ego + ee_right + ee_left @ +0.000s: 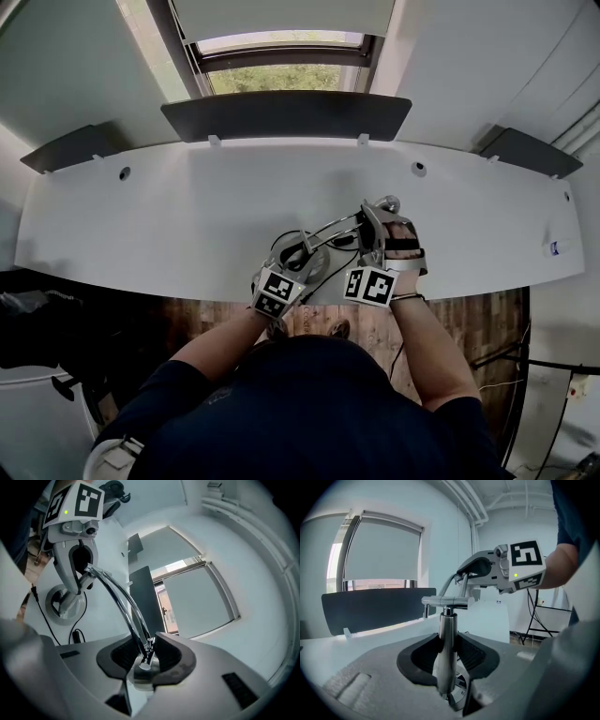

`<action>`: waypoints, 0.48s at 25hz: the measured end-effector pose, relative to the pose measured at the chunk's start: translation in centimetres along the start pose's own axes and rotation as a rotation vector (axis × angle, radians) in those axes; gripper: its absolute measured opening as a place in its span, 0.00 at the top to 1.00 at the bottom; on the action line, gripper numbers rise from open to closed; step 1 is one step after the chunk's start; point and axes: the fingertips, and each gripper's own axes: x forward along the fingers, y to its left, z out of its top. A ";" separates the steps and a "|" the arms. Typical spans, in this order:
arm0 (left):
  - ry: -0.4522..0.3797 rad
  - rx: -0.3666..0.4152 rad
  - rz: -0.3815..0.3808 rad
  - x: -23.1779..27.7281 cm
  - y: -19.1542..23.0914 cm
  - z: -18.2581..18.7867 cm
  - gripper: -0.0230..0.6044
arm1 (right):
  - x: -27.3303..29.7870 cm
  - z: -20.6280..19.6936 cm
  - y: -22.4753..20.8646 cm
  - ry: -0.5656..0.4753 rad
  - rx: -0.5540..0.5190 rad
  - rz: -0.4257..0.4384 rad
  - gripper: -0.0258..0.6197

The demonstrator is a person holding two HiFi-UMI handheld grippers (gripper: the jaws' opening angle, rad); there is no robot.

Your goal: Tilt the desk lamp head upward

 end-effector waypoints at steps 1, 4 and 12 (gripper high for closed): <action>-0.002 -0.002 0.000 0.0 -0.1 0.0 0.76 | -0.2 0.3 -0.5 -0.003 -0.028 -0.011 0.80; -0.003 -0.006 0.008 0.0 -0.1 0.1 0.76 | -0.7 1.1 -1.3 -0.006 -0.100 -0.024 0.80; -0.010 -0.012 0.008 0.3 0.0 -0.2 0.76 | -1.5 3.3 -3.0 0.007 -0.187 -0.034 0.77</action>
